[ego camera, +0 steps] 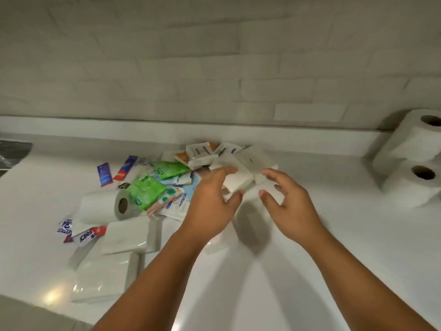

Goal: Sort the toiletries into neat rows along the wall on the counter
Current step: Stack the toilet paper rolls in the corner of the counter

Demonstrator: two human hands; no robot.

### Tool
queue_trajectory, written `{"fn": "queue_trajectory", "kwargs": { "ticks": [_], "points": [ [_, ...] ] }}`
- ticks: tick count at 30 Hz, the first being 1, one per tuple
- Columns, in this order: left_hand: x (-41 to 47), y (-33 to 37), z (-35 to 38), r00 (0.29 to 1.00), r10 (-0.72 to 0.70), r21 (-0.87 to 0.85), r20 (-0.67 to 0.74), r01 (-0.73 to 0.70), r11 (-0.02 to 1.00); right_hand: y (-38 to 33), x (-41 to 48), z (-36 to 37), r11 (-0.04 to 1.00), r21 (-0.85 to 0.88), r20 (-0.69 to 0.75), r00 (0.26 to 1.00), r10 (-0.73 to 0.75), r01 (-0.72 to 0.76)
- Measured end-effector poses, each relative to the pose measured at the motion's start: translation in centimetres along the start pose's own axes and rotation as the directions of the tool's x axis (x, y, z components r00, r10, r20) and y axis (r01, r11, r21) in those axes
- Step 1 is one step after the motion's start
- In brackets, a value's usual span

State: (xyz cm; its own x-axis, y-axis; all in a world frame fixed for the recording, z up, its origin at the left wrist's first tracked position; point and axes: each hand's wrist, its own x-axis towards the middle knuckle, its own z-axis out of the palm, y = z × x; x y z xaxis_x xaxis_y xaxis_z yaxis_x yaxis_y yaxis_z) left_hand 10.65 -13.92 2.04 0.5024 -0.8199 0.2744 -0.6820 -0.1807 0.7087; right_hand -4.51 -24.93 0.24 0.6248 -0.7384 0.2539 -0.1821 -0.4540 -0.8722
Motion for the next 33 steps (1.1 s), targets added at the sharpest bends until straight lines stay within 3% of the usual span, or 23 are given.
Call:
{"fn": "queue_trajectory", "kwargs": {
  "ticks": [5,13,16,19,23,28,33],
  "points": [
    [-3.0,-8.8,-8.6,0.996,-0.083,0.111,-0.007,0.084,0.990,-3.7,-1.1,11.1,0.998,-0.044,0.158,0.987,-0.037,0.044],
    [-5.4,-20.5,-19.0,0.969,-0.191,0.300,-0.155,0.231,0.926,-8.6,-0.7,25.7,0.997,-0.030,0.355,0.933,-0.056,0.071],
    [-5.8,-23.1,-21.3,0.934,-0.263,0.289,-0.242,0.328,0.899,-9.8,0.1,29.4,0.997,-0.050,0.398,0.917,-0.027,0.051],
    [-5.9,-25.2,-22.3,0.853,-0.415,0.211,-0.315,0.490,0.846,-10.6,1.4,31.9,0.999,-0.049,0.402,0.915,0.041,-0.024],
    [-5.5,-27.5,-22.4,0.796,-0.563,0.072,-0.223,0.589,0.805,-10.6,3.0,34.2,0.982,-0.002,0.404,0.898,0.174,-0.189],
    [-4.8,-26.7,-22.3,0.820,-0.526,-0.048,-0.225,0.530,0.847,-11.3,3.9,35.6,0.912,0.184,0.407,0.873,0.269,-0.367],
    [-4.1,-23.6,-22.8,0.891,-0.360,-0.167,-0.277,0.324,0.931,-11.8,4.2,33.1,0.896,0.251,0.352,0.897,0.268,-0.366]
  ]
}}
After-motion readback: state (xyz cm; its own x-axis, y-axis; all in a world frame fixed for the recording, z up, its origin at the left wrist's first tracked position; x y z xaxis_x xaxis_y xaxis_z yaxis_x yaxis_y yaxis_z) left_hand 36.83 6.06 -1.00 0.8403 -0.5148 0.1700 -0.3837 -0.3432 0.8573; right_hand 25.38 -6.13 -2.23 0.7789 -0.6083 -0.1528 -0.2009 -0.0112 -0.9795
